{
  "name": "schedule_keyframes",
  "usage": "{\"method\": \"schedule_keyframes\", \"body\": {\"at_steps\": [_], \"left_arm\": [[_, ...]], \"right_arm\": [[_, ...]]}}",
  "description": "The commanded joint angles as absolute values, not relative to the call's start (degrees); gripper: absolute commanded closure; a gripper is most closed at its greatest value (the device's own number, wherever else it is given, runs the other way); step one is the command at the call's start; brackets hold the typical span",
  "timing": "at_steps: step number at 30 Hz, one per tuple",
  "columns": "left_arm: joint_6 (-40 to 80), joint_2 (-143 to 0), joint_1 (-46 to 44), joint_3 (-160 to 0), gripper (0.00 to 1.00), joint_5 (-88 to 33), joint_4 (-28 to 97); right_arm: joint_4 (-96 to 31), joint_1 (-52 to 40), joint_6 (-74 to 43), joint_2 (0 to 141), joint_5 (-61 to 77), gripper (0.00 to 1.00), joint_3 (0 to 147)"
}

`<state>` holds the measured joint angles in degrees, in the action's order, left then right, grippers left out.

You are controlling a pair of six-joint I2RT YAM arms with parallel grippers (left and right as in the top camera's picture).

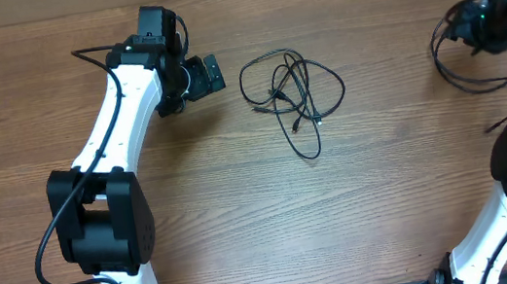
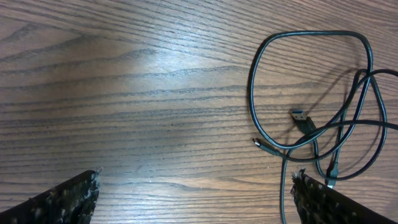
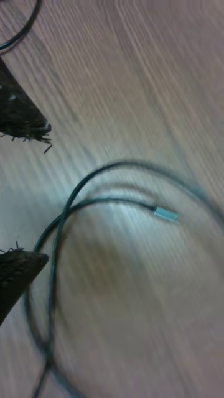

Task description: Untangle cables

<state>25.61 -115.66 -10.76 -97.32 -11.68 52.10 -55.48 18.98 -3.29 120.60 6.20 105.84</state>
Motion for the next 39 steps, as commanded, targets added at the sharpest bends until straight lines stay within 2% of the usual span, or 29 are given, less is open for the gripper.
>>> {"method": "schedule_keyframes", "body": {"at_steps": [1, 11, 17, 21, 24, 26, 35, 39], "left_arm": [[25.76, -115.63, -10.87, -98.08, 0.00, -10.94, 52.03], [25.76, -115.63, -10.87, -98.08, 0.01, -10.94, 52.03], [25.76, -115.63, -10.87, -98.08, 0.00, -10.94, 52.03], [25.76, -115.63, -10.87, -98.08, 0.00, -10.94, 52.03], [25.76, -115.63, -10.87, -98.08, 0.01, -10.94, 52.03], [25.76, -115.63, -10.87, -98.08, 0.01, -10.94, 52.03], [25.76, -115.63, -10.87, -98.08, 0.00, -10.94, 52.03], [25.76, -115.63, -10.87, -98.08, 0.01, -10.94, 52.03]], "right_arm": [[-53.49, 17.58, 0.12, 122.43, 4.49, 0.42, 106.83], [-46.24, 17.21, 0.12, 128.22, 2.42, 0.39, 106.83], [-44.05, 17.21, 0.12, 132.07, 2.42, 0.46, 106.80], [-44.21, 17.21, 0.12, 133.38, 2.15, 0.62, 106.52], [-46.57, 17.26, 0.12, 133.45, -0.19, 0.85, 106.32], [-49.80, 17.30, 0.08, 133.43, -3.79, 0.91, 106.32], [-66.00, 17.06, -1.02, 133.45, -5.06, 0.89, 106.19], [-72.01, 16.67, -0.97, 133.43, -5.13, 0.77, 106.19]]}}
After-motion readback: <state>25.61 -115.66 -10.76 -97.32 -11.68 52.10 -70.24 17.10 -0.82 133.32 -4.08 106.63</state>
